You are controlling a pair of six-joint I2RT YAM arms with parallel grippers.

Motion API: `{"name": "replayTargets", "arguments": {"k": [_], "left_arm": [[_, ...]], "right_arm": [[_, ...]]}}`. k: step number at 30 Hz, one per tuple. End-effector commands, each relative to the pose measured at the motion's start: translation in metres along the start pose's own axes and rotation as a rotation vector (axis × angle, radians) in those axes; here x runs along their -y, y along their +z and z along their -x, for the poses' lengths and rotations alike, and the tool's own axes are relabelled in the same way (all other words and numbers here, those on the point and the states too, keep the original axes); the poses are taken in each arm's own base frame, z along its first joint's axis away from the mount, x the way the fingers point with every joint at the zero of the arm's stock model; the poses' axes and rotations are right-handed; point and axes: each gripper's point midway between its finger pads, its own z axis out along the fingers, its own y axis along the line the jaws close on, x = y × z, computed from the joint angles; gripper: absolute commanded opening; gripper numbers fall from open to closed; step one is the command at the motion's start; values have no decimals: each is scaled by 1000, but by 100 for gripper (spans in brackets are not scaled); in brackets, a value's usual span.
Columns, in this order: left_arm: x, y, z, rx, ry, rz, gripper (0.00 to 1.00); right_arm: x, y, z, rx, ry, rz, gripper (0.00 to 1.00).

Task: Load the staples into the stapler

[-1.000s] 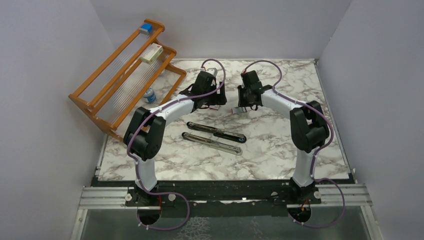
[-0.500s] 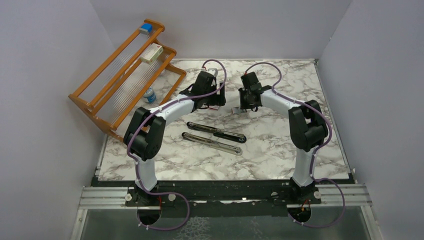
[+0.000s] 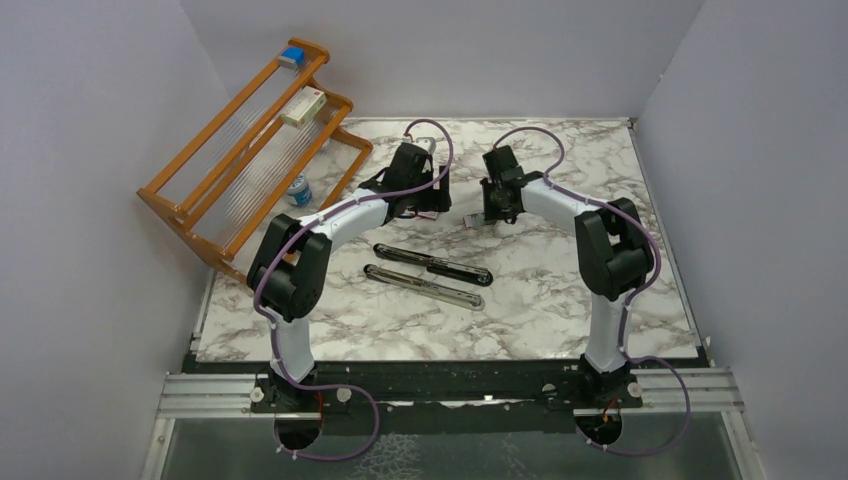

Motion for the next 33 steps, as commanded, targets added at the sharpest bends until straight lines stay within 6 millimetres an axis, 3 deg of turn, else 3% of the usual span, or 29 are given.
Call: {"name": "replayTargets", "arguments": {"k": [1,23,33], "left_arm": [[7,-5,20,51,15,-1,84],[6,-5,20,49,17,2,84],[7,-5,20,49,17,1,84]], "right_arm": [[7,4,4,-3,2,-35,26],[8,15,3,-23,-5,-40,26],[0,-3,28,62,30,3,26]]}}
